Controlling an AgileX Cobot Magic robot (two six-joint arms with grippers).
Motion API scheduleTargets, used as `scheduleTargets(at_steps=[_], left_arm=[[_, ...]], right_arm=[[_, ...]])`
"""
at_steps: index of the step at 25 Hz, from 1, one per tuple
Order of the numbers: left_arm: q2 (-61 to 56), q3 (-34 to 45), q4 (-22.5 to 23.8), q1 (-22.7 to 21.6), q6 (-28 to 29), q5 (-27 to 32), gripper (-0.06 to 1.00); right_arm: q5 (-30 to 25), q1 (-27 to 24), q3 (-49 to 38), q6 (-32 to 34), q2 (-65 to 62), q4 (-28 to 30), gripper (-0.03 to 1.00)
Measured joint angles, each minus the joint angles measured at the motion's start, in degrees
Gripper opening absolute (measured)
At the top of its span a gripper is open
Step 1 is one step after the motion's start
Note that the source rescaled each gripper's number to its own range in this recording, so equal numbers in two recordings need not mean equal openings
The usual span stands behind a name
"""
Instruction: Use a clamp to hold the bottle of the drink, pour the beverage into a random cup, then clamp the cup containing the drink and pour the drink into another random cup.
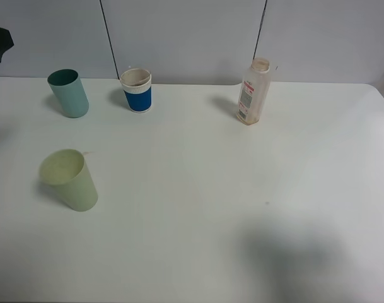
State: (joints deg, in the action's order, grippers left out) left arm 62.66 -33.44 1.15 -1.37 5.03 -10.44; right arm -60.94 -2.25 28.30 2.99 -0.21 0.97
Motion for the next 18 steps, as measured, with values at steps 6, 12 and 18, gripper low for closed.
scheduleTargets(at_steps=[6, 12, 18], left_arm=[[-8.7, 4.4, -2.7, 1.1, -2.8, 6.1, 0.99], [-21.1, 7.3, -2.2, 1.1, -2.8, 14.2, 1.00], [-30.6, 10.2, -1.7, 1.1, -0.3, 20.6, 1.00]], right_arm=[[0.0, 0.0, 0.0, 0.0, 0.0, 0.0, 1.00], [0.0, 0.0, 0.0, 0.0, 0.0, 0.0, 1.00], [0.0, 0.0, 0.0, 0.0, 0.0, 0.0, 1.00]])
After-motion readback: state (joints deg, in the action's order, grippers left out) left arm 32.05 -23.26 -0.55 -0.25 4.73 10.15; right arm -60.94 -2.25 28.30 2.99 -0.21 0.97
